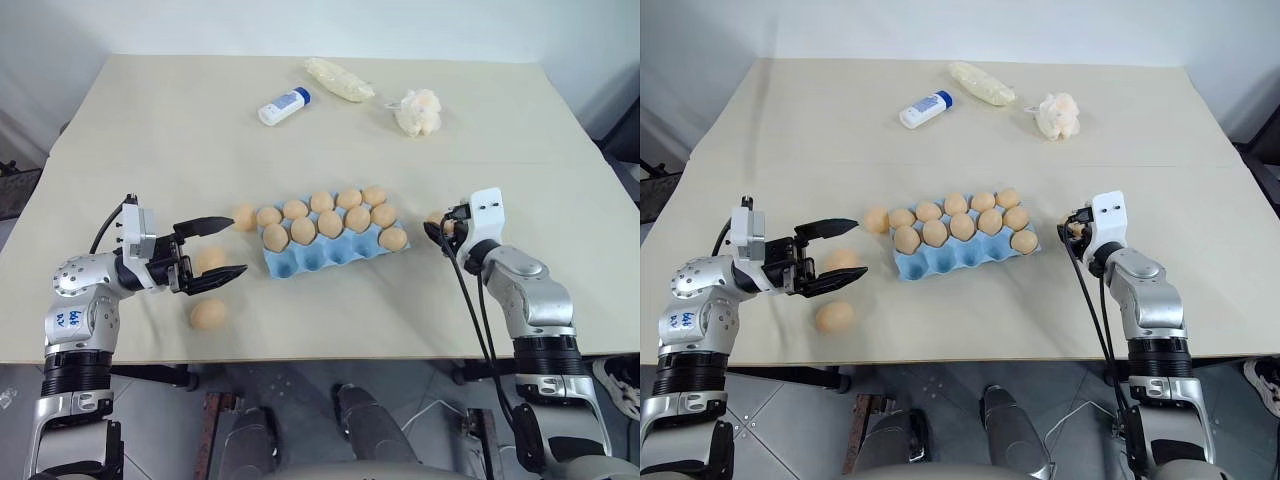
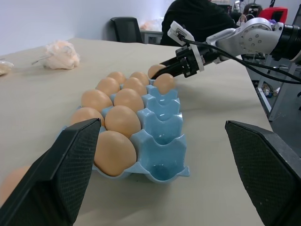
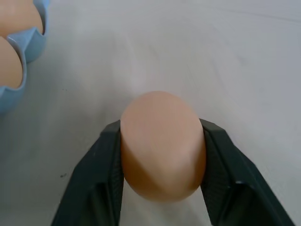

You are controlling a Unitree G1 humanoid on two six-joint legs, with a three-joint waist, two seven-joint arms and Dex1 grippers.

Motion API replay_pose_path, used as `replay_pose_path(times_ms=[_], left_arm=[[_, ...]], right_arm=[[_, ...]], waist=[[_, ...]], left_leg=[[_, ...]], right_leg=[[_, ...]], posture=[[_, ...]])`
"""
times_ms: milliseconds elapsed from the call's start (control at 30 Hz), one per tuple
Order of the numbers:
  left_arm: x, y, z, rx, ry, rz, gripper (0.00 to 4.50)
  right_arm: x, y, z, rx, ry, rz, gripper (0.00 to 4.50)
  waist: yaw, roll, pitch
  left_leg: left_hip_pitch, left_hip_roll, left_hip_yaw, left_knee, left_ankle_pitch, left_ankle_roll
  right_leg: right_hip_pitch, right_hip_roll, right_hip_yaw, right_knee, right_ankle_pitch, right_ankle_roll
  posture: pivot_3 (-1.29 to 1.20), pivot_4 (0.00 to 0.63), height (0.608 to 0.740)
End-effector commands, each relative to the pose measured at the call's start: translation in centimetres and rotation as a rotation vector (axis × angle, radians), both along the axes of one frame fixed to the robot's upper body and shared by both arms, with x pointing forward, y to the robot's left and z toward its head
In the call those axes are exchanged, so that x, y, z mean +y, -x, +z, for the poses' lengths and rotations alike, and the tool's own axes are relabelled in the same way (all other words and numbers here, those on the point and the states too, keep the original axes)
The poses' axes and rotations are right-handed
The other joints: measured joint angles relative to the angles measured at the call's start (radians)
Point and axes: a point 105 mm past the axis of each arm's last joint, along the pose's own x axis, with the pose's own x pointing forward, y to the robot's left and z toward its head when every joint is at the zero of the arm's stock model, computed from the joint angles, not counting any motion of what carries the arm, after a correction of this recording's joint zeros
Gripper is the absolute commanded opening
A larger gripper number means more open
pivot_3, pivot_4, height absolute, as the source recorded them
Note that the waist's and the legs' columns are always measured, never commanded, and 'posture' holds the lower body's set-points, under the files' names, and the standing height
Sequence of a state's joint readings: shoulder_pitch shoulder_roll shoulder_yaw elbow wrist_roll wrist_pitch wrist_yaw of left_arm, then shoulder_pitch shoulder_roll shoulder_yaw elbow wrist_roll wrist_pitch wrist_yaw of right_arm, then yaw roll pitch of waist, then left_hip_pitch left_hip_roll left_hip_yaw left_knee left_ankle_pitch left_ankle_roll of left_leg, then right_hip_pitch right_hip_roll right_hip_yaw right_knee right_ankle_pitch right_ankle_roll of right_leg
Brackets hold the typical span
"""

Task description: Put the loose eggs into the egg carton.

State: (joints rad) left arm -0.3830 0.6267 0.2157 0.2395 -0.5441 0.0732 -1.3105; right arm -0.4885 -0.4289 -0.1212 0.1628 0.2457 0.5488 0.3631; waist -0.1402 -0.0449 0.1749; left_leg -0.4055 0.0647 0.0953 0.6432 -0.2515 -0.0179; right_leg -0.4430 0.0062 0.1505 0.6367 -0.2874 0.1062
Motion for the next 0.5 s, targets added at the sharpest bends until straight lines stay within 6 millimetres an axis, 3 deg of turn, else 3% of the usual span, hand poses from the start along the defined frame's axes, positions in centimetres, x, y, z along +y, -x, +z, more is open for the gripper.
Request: replay_pose_path(times_ms=[33,100,233,367,500], left_arm=[[0.1,0.2,1.1,-0.052,-0.001,-0.002,4.5],[0.2,0.3,1.0,-0.049,-0.002,-0.002,4.5],[0.2,0.3,1.0,-0.044,-0.002,-0.002,4.5],[0.3,0.4,0.9,-0.045,-0.006,-0.004,4.5],[0.6,0.7,0.8,-0.047,-0.018,-0.011,4.5]], right_arm=[[0.3,0.1,4.8,-0.15,-0.025,0.031,1.7],[1.7,0.4,7.1,-0.188,-0.061,0.093,1.7],[5.3,1.5,8.0,-0.164,-0.051,0.243,1.7],[8.6,2.7,7.6,-0.132,-0.045,0.359,1.7],[11.4,4.6,5.9,-0.061,-0.02,0.489,1.7]], waist=[[0.0,0.0,0.0],[-0.001,0.001,0.0],[-0.001,0.001,0.001],[0.001,0.001,0.001],[0.002,0.001,0.0]], left_leg=[[0.0,0.0,0.0,0.0,0.0,0.0],[0.0,0.0,0.0,0.0,0.0,0.0],[0.0,0.001,0.0,0.0,0.0,0.0],[0.0,0.001,-0.002,-0.002,0.0,0.0],[0.0,0.0,-0.001,-0.005,0.0,0.0]], right_leg=[[0.0,0.0,0.0,0.0,0.0,0.0],[0.0,0.0,0.0,0.0,0.0,0.0],[0.0,0.001,0.0,0.001,0.0,0.0],[-0.001,0.0,-0.002,0.0,-0.001,-0.001],[-0.001,-0.001,-0.001,-0.002,-0.001,-0.002]], posture=[[0.0,0.15,0.74],[0.0,0.15,0.74],[0.0,0.15,0.74],[0.0,0.15,0.74],[0.0,0.15,0.74]])
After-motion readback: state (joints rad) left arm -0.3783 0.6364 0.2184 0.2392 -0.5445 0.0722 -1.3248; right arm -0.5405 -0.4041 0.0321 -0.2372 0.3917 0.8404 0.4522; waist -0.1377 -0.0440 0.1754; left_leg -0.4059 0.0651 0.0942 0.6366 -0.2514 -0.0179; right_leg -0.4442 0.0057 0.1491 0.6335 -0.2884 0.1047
